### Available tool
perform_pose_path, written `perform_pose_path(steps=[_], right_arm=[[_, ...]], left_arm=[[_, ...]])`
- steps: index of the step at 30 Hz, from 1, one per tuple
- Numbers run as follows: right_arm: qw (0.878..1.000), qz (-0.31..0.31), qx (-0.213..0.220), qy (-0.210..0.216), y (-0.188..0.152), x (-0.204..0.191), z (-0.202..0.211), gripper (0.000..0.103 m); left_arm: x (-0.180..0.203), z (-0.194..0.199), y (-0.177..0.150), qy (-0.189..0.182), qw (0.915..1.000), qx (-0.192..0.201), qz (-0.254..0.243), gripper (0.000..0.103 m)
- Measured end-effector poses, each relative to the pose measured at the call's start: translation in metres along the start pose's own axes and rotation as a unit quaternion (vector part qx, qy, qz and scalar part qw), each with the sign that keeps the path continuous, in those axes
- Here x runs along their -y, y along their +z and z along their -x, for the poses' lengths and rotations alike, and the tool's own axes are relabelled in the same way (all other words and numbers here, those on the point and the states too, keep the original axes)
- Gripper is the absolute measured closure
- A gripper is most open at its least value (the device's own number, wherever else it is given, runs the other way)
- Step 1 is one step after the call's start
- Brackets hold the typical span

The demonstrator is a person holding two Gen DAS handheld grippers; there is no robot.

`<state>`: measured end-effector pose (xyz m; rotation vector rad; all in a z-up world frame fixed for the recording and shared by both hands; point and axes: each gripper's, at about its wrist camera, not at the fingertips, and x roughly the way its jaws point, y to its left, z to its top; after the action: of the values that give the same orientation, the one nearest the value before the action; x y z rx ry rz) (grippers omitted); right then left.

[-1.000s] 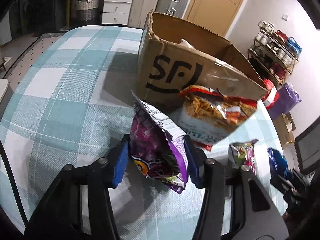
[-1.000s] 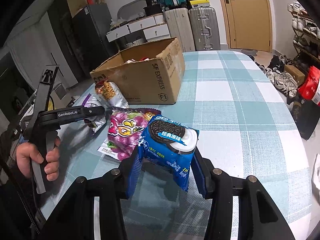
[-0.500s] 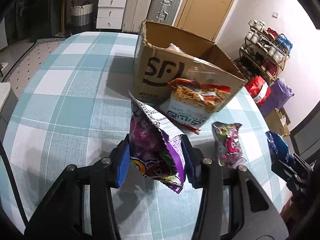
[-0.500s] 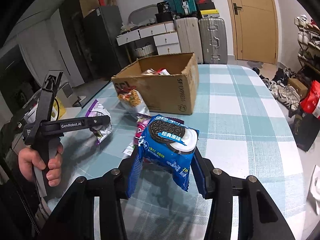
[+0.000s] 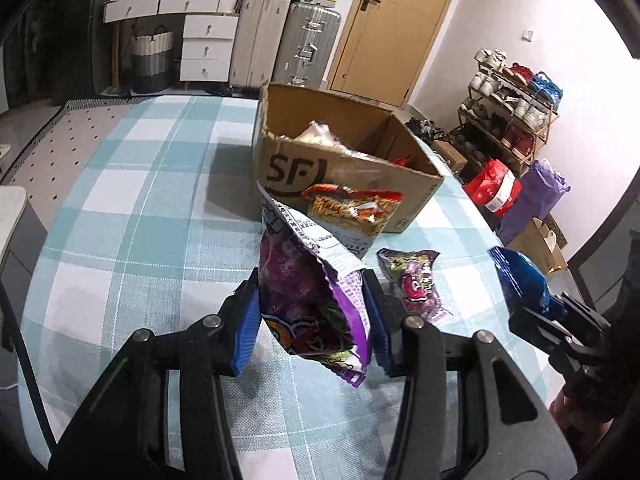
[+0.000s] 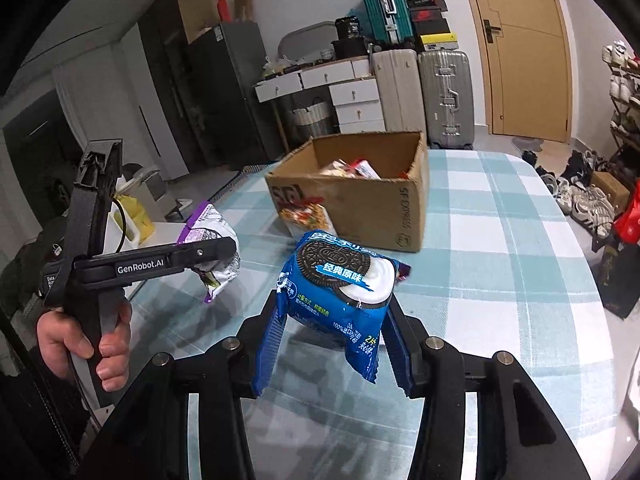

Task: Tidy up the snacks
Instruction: 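Lift both held packs and carry them toward the cardboard box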

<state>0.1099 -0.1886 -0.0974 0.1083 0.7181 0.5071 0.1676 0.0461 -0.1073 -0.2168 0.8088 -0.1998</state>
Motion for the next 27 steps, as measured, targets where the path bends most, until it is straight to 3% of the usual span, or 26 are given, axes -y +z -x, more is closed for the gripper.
perform_pose_path(steps=[8,15,27], right_arm=[[0.999,0.001,0.014,0.034,0.036,-0.007,0.0,0.055],[0.999,0.014,0.027,0.037,0.07,-0.013,-0.001,0.055],[0.998,0.023,0.038,0.05,0.124,-0.012,-0.016,0.055]], left_arm=[[0.003,0.023,0.023,-0.01,0.9997,0.02,-0.009,0.059],[0.007,0.04,0.053,-0.019,0.9991,0.031,-0.021,0.059],[0.021,0.038,0.103,-0.025,0.9984,0.031,-0.039,0.059]])
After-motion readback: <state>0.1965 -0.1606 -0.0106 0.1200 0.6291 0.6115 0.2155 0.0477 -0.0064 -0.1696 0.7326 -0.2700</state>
